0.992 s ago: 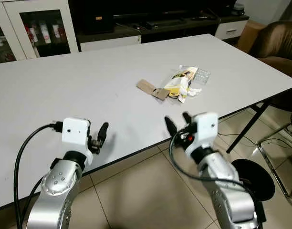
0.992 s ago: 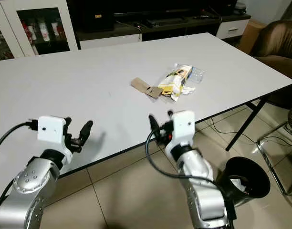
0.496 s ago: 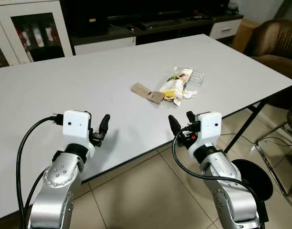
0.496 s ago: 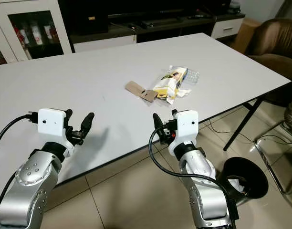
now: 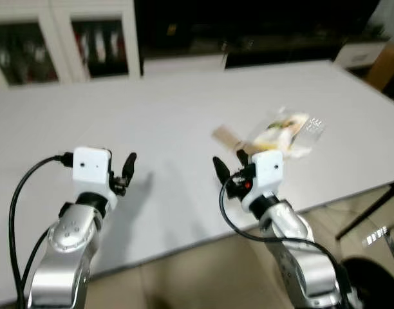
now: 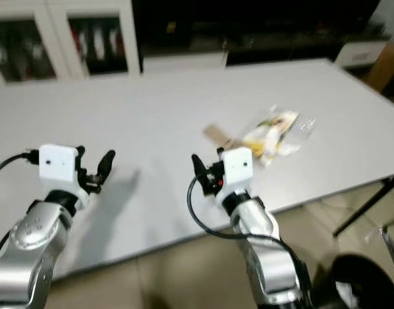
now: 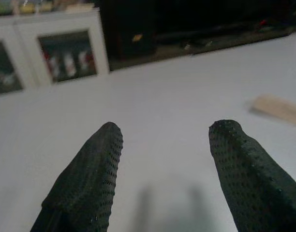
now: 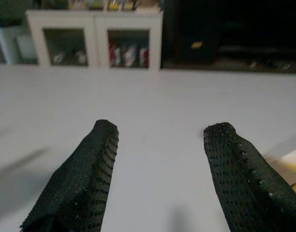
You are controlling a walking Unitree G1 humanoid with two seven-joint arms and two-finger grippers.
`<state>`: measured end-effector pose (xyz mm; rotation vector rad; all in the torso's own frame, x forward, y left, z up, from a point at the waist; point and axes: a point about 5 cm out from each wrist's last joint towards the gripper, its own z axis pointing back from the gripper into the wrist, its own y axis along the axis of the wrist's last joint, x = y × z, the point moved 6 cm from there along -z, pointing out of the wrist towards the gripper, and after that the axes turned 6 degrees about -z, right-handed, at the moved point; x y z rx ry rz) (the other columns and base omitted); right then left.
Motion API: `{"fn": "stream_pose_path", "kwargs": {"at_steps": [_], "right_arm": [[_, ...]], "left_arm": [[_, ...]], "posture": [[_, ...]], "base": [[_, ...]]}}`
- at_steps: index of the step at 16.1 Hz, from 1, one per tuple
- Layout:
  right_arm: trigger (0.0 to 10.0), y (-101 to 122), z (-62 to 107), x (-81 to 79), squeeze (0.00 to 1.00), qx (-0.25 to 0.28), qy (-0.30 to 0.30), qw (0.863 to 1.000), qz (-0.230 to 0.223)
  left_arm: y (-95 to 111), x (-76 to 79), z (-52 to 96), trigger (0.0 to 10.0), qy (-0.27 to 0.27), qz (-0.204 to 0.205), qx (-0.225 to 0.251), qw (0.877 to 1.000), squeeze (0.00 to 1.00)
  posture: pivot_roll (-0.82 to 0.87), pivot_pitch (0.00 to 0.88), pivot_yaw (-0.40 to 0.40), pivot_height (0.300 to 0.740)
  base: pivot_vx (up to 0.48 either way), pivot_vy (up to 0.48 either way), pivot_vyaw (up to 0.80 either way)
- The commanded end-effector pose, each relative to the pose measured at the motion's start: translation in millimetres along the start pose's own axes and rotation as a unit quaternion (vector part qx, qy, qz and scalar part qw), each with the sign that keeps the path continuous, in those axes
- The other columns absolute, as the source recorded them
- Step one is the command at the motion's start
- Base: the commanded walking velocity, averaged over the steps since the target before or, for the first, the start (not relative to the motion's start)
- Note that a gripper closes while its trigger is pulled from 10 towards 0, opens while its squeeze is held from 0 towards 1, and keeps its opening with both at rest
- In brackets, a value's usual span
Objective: Picking trash to rubbish bin
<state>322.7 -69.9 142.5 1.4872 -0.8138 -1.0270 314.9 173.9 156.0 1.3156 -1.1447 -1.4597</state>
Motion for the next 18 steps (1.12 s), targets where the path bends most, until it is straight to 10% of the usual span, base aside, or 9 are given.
{"fn": "stream_pose_path", "kwargs": {"at_steps": [1, 13, 14, 15, 18], "right_arm": [[10.0, -4, 5.9, 17.1, 0.0, -0.007, -0.03, 1.0, 0.006], [10.0, -4, 5.9, 25.8, 0.0, -0.007, -0.05, 0.998, 0.021], [10.0, -9, 4.2, 32.5, 0.1, -0.02, -0.062, 0.998, 0.011], [10.0, -10, 1.1, 36.1, 1.0, -0.025, -0.064, 0.998, 0.005], [10.0, -16, -30.0, 50.9, 1.0, -0.063, -0.062, 0.996, 0.029]], "left_arm": [[1, 11.7, -0.2, 10.0, -0.02, 0.002, 0.004, 1.0, 0.0], [0, 21.7, 5.1, 10.0, -0.055, -0.008, 0.007, 0.998, 0.0], [-2, 26.9, 5.7, 10.0, -0.072, -0.019, 0.001, 0.997, 0.0], [-4, 29.0, 5.8, 10.0, -0.079, -0.026, -0.003, 0.997, 0.0], [-2, 36.2, 5.6, 10.0, -0.104, -0.034, -0.002, 0.994, 0.0]], "posture": [[0.04, 0.0, -0.048, 0.74], [0.04, 0.0, -0.043, 0.74], [0.04, 0.0, -0.041, 0.74], [0.04, 0.0, -0.037, 0.74], [0.03, 0.0, -0.023, 0.74]], "base": [[0.412, 0.0, 0.0], [0.26, 0.0, 0.0], [0.0, 0.0, 0.0], [0.0, 0.0, 0.0], [0.0, 0.0, 0.0]]}}
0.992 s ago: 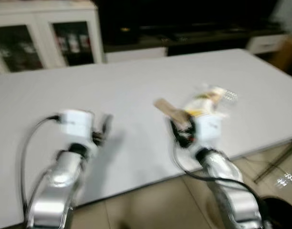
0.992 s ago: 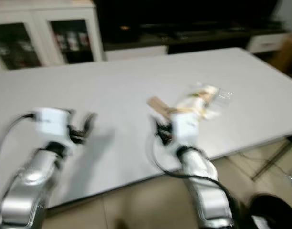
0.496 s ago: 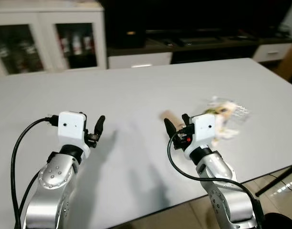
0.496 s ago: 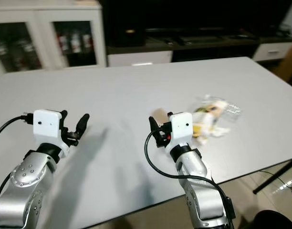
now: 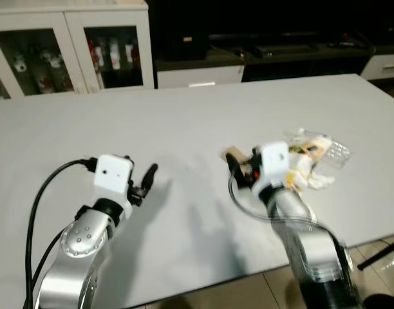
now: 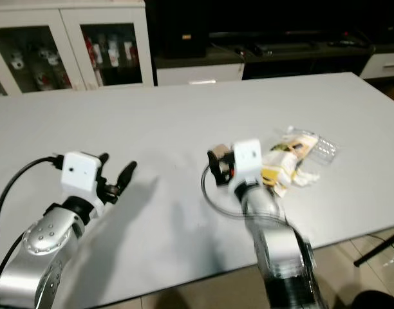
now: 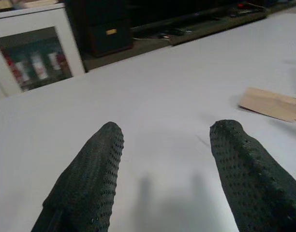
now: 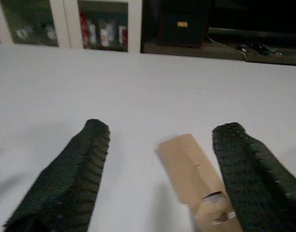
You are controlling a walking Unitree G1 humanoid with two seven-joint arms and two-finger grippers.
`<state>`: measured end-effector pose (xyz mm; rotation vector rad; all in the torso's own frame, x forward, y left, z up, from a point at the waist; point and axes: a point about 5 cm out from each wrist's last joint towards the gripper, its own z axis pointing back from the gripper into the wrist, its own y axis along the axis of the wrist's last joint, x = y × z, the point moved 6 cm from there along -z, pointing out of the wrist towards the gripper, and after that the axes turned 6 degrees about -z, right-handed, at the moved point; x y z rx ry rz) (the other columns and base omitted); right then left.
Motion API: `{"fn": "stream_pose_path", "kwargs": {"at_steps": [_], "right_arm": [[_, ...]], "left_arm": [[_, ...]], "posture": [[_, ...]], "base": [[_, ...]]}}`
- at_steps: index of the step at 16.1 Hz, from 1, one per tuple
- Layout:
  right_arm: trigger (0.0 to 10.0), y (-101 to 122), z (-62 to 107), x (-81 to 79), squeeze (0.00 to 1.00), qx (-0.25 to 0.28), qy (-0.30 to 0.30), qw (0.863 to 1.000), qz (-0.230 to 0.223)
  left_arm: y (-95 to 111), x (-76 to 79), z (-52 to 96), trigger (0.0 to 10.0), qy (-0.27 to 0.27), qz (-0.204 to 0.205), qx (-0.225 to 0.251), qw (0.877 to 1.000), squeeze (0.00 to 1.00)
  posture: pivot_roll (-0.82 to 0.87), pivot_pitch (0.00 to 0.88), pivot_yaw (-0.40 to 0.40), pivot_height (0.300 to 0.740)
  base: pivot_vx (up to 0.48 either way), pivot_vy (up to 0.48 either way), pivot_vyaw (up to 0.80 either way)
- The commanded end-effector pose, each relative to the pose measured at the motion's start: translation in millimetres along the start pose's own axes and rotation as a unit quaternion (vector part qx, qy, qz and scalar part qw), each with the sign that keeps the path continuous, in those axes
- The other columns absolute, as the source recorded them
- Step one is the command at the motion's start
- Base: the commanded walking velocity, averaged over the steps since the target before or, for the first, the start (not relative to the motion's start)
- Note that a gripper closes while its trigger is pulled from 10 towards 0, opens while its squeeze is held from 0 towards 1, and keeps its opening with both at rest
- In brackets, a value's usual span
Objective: Picking trash to rubbish bin
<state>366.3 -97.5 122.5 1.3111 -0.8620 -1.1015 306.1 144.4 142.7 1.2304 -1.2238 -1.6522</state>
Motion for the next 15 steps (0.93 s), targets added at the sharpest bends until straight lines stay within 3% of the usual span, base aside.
{"fn": "stream_pose_path", "kwargs": {"at_steps": [1, 3, 4, 7, 10, 14, 15], "right_arm": [[10.0, -5, -14.3, 6.9, 1.0, -0.02, 0.001, 1.0, 0.006], [10.0, -8, -33.6, 9.1, 1.0, -0.045, 0.013, 0.999, 0.02], [10.0, -7, -51.7, 10.2, 1.0, -0.07, 0.027, 0.997, 0.024], [10.0, -2, -67.9, 17.4, 1.0, -0.097, 0.017, 0.995, 0.031], [10.0, -2, -73.7, 26.6, 1.0, -0.128, 0.004, 0.991, 0.047], [10.0, 3, -73.1, 47.4, 1.0, -0.162, -0.034, 0.985, 0.043], [10.0, -1, -69.9, 56.5, 0.0, -0.171, -0.049, 0.983, 0.043]], "left_arm": [[7, 5.7, -1.5, 10.0, -0.023, -0.013, 0.006, 1.0, 0.0], [11, 9.2, -1.5, 10.0, -0.046, -0.02, 0.008, 0.999, 0.0], [17, 10.6, 1.1, 10.0, -0.065, -0.017, 0.011, 0.998, 0.0], [29, 12.2, 5.5, 10.0, -0.099, -0.012, 0.021, 0.995, 0.0], [36, 20.2, 9.2, 10.0, -0.144, -0.011, 0.025, 0.989, 0.0], [46, 21.3, 15.1, 10.0, -0.155, -0.014, 0.026, 0.988, 0.0], [48, 23.6, 15.8, 10.0, -0.16, -0.012, 0.026, 0.987, 0.0]], "posture": [[0.03, 0.0, -0.024, 0.74], [0.04, 0.0, -0.024, 0.74], [0.06, 0.0, -0.033, 0.74], [0.08, 0.0, -0.048, 0.74], [0.09, 0.0, -0.051, 0.74], [0.09, 0.0, -0.053, 0.74], [0.09, 0.0, -0.049, 0.74]], "base": [[0.0, 0.0, 0.0], [0.0, 0.0, 0.0], [0.0, 0.0, 0.0], [0.0, 0.0, 0.0], [0.0, 0.0, 0.0], [0.0, 0.0, 0.0], [0.0, 0.0, 0.0]]}}
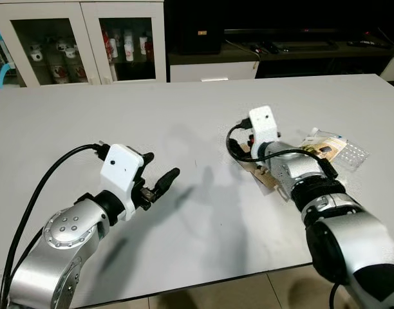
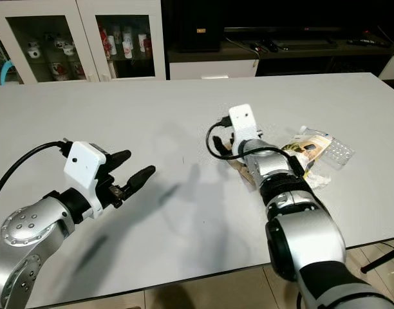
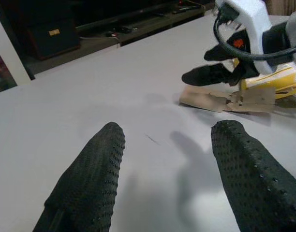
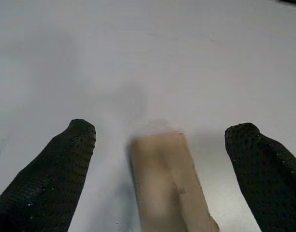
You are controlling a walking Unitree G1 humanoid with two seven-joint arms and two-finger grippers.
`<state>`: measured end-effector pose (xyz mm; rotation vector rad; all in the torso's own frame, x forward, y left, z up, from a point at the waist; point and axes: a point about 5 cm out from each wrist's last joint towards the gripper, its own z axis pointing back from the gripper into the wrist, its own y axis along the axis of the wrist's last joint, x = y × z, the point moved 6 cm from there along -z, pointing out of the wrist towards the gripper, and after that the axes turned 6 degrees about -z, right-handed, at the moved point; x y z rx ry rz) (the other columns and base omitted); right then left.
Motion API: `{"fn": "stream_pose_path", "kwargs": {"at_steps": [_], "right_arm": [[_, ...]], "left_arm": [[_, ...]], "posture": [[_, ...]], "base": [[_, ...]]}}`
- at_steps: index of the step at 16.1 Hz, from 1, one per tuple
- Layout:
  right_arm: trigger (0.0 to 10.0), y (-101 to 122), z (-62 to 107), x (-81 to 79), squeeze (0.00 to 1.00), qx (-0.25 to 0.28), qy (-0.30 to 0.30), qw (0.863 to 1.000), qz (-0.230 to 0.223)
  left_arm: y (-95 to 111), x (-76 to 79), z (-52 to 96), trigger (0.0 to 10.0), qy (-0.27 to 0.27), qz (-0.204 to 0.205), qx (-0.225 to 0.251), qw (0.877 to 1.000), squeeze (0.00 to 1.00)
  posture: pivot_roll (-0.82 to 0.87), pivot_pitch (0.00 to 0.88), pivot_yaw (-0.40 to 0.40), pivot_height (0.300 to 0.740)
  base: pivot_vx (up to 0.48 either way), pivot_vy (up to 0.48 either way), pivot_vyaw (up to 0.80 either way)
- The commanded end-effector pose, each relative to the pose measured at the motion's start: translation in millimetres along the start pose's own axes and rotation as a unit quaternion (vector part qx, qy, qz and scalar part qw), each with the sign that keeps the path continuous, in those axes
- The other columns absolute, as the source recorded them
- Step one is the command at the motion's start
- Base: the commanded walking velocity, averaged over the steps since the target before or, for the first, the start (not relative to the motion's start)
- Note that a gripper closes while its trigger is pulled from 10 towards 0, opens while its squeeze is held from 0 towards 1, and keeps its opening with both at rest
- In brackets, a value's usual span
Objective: Picking trash to rubbish bin
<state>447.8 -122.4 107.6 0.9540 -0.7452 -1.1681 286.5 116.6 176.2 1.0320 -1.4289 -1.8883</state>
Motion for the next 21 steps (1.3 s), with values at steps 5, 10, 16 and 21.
{"fn": "stream_pose_path", "kwargs": {"at_steps": [5, 10, 16, 21], "right_arm": [[10.0, -40, 3.9, 9.9, 0.0, -0.079, 0.002, 0.995, -0.058], [10.0, -58, 6.8, 12.4, 0.0, -0.1, 0.001, 0.988, -0.113], [0.0, -76, 9.9, 5.0, 0.0, -0.138, 0.024, 0.983, -0.121], [0.0, -82, 11.0, -1.7, 0.0, -0.148, 0.044, 0.979, -0.135]], "left_arm": [[10, 7.8, 0.5, 10.0, -0.025, 0.007, 0.005, 1.0, 0.0], [5, 8.0, 1.6, 10.0, -0.022, 0.015, -0.005, 1.0, 0.0], [-1, 16.4, 1.3, 10.0, -0.048, 0.011, -0.022, 0.999, 0.0], [-4, 22.5, 2.6, 10.0, -0.061, 0.005, -0.031, 0.998, 0.0]], "posture": [[0.09, 0.0, -0.043, 0.74], [0.09, 0.0, -0.048, 0.74], [0.09, 0.0, -0.05, 0.74], [0.09, 0.0, -0.047, 0.74]], "base": [[0.0, 0.0, 0.0], [0.0, 0.0, 0.0], [0.0, 0.0, 0.0], [0.0, 0.0, 0.0]]}}
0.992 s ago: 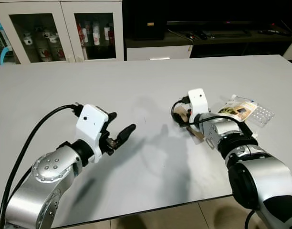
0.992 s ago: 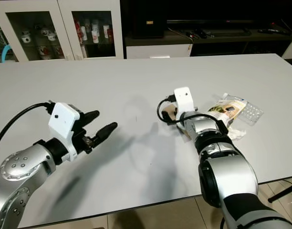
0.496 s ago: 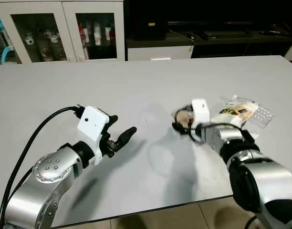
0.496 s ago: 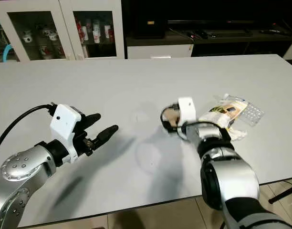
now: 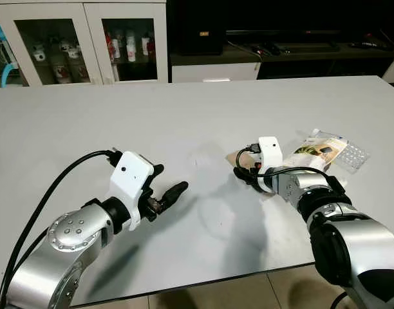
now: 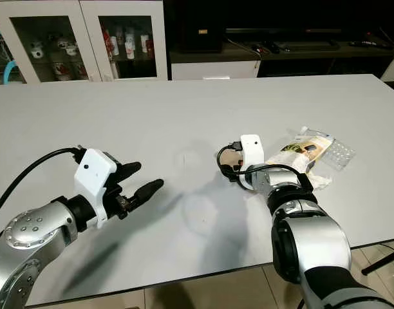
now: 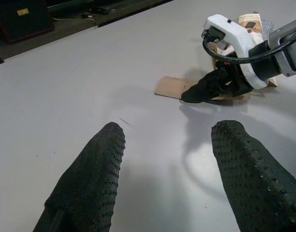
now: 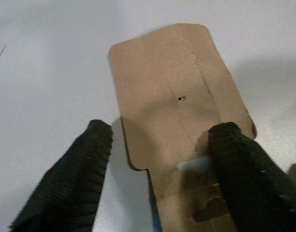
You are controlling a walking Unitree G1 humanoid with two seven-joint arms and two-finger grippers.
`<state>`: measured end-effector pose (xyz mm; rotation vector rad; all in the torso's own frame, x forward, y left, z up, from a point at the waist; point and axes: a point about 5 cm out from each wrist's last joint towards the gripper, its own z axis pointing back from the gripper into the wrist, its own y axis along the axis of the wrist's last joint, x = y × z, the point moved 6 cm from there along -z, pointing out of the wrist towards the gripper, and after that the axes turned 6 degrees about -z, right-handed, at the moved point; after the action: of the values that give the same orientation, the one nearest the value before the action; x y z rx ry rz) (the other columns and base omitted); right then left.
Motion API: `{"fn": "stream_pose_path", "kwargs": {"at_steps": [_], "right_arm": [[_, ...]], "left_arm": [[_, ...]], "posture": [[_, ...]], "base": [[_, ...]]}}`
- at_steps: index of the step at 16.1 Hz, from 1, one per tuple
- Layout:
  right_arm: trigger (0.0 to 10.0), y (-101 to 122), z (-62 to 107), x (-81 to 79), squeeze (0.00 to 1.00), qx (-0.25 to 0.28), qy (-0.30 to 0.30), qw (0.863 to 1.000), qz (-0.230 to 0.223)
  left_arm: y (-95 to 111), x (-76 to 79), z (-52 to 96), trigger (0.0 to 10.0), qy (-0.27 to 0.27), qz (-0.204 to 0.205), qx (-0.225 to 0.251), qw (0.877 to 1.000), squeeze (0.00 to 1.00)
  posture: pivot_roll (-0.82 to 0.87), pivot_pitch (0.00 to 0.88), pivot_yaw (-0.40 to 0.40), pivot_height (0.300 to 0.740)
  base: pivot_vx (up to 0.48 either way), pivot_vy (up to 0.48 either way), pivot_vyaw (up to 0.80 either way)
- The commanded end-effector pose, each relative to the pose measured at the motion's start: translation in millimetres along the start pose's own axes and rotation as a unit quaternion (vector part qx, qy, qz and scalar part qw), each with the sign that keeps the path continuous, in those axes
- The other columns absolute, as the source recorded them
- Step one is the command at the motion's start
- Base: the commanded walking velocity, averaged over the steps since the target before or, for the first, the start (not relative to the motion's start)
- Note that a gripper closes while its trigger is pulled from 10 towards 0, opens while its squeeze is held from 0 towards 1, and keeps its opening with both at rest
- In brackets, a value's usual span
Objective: Picking trash to rubbish bin
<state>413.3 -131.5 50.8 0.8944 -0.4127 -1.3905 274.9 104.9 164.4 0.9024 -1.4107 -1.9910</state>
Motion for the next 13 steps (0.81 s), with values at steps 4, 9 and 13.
{"fn": "stream_pose_path", "kwargs": {"at_steps": [4, 9, 13], "right_arm": [[0.0, -19, -0.9, 0.4, 0.0, -0.028, 0.015, 0.999, -0.039], [0.0, -22, -1.0, -0.9, 0.0, -0.032, 0.023, 0.998, -0.047], [0.0, -27, -1.6, -3.3, 0.0, -0.04, 0.031, 0.998, -0.042]], "left_arm": [[4, 5.2, -1.7, 10.0, -0.017, -0.004, 0.003, 1.0, 0.0], [3, 4.2, -3.5, 10.0, -0.02, -0.004, 0.001, 1.0, 0.0], [0, 5.5, -2.8, 10.0, -0.022, -0.004, -0.002, 1.0, 0.0]], "posture": [[0.08, 0.0, -0.044, 0.74], [0.08, 0.0, -0.041, 0.74], [0.08, 0.0, -0.046, 0.74]], "base": [[0.0, 0.0, 0.0], [0.0, 0.0, 0.0], [0.0, 0.0, 0.0]]}}
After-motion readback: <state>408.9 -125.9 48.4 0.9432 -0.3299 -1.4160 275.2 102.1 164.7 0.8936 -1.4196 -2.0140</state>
